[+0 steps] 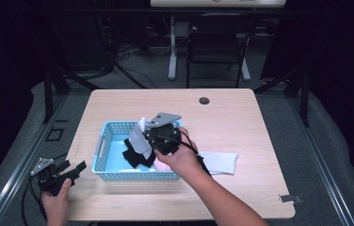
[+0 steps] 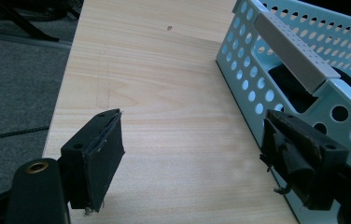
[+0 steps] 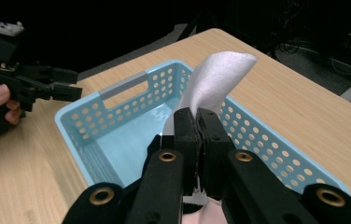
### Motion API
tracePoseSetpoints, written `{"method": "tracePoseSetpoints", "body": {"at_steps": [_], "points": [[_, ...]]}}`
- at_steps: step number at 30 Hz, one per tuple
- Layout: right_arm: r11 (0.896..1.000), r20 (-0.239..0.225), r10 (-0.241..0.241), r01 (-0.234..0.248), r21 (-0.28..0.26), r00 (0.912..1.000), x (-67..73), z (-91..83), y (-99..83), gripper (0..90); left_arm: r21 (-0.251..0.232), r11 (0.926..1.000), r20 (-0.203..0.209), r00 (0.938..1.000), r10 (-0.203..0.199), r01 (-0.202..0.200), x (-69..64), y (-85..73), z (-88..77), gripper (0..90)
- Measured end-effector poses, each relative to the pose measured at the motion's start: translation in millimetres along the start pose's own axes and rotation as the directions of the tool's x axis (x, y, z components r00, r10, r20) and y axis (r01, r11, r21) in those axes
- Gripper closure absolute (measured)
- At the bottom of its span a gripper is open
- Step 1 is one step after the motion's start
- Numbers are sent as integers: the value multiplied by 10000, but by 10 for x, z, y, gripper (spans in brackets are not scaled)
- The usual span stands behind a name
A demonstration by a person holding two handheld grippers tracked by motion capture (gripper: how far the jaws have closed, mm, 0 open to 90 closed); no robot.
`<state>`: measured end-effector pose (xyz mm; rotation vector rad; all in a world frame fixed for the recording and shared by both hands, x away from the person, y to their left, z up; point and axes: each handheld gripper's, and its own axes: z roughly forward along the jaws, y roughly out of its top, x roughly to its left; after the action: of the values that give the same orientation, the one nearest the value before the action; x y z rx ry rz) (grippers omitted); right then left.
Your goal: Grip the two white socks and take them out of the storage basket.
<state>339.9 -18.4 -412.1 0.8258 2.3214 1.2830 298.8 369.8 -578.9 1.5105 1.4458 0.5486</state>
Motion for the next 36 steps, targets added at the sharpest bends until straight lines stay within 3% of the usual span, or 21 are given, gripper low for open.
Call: {"method": "tracePoseSetpoints", "body": {"at_steps": [9,16,28,36], "points": [[9980,-171,153,-164,-606,9997,-21,-267,-3,879,14,10000,-52,10000,-44,44,4,-3,1,210],[9944,-39,284,-286,-1014,9996,-100,-524,-45,879,24,10000,-101,9999,-75,75,12,-4,3,210],[9892,676,797,-705,-1287,9945,-339,-951,-194,879,-4,9999,-147,9998,-107,107,16,-10,-3,210],[9831,1195,1340,-1168,-1409,9838,-494,-1188,-392,879,3,9999,-87,9999,-110,110,18,-8,-6,210]]}}
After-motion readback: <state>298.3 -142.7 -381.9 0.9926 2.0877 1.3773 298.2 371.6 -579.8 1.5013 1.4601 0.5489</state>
